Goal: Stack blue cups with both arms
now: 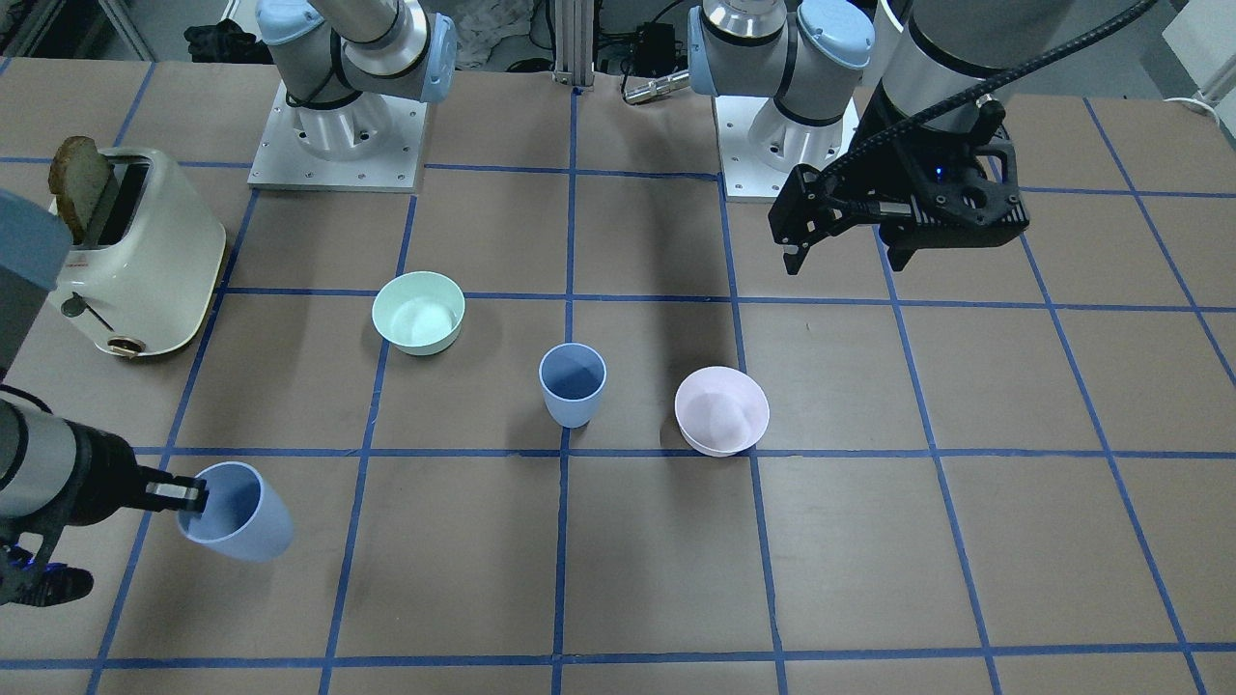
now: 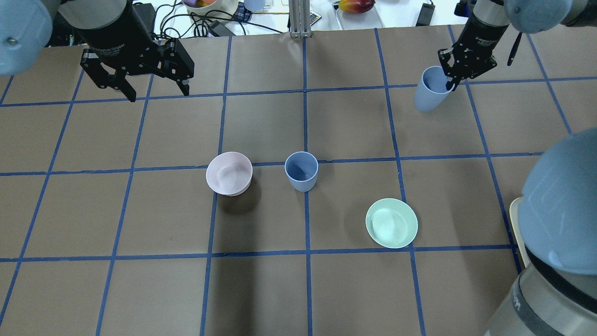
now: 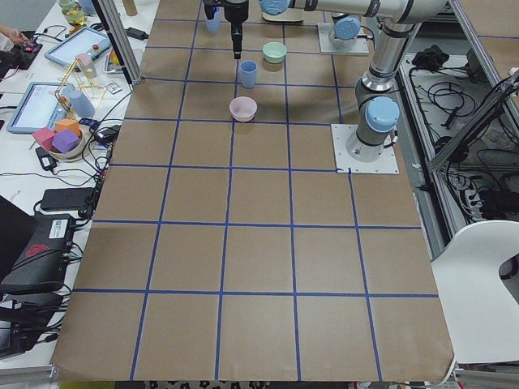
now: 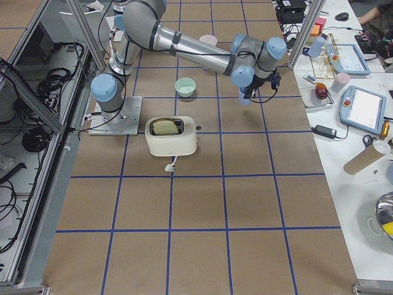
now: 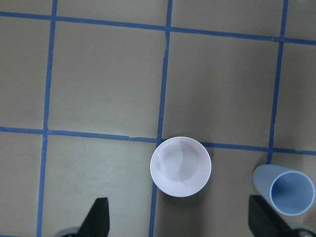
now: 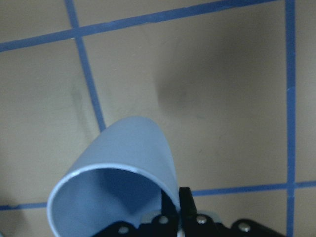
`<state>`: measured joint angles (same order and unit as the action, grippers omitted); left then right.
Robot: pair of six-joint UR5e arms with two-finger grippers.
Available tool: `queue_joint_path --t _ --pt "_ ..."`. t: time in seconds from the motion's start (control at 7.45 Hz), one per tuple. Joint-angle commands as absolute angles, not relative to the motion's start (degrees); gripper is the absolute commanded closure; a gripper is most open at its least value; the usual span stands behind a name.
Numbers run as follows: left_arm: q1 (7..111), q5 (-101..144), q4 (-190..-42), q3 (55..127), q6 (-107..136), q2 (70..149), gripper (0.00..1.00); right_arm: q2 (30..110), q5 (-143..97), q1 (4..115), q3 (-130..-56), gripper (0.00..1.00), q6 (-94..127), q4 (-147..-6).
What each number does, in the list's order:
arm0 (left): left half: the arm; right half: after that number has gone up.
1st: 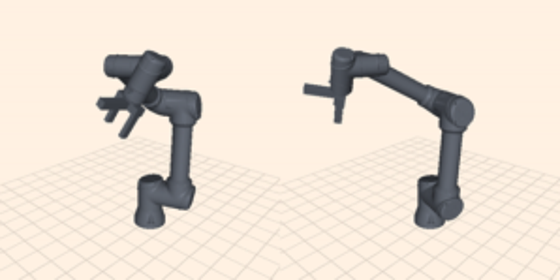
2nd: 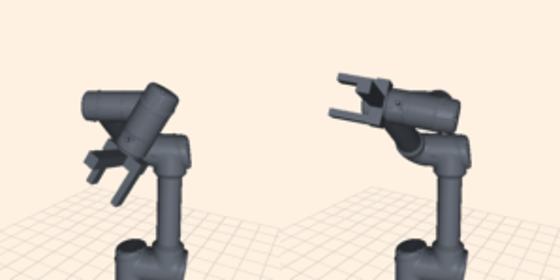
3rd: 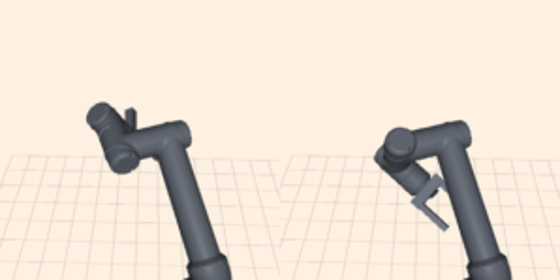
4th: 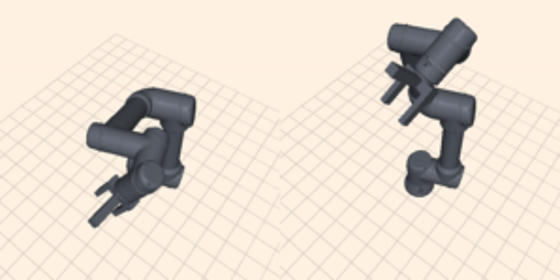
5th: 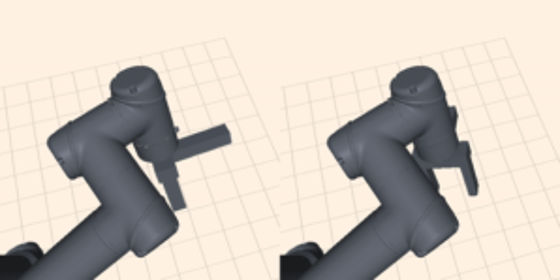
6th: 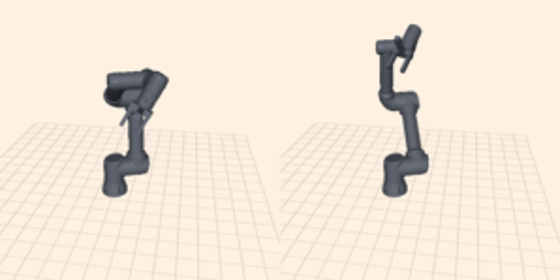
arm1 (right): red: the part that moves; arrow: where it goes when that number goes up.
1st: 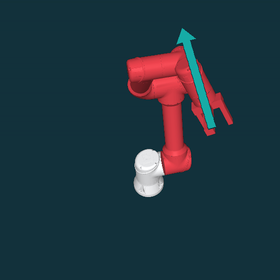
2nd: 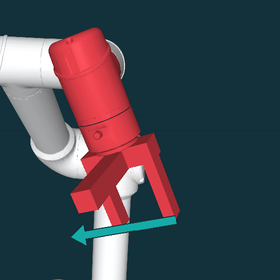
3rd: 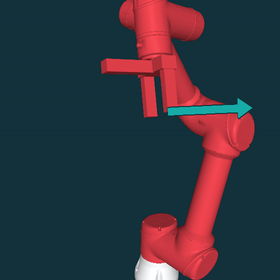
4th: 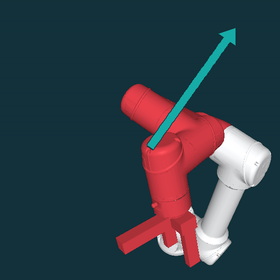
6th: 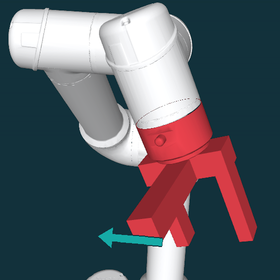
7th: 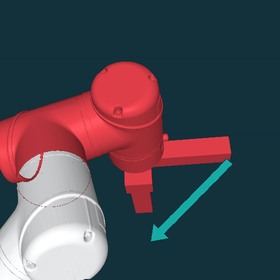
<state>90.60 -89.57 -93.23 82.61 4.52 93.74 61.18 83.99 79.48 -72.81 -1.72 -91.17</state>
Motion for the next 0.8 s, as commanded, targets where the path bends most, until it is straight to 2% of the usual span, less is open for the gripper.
queue_joint_path --t 0.0,0.67 --pt "90.7 -89.6 -92.4 82.4 4.6 94.1 0.0 67.7 82.1 88.6 -73.1 1.0 11.4 -82.7" --pt "90.6 -89.7 -91.8 82.5 4.7 93.8 0.0 70.0 81.7 107.8 -74.9 1.0 32.0 -81.6"
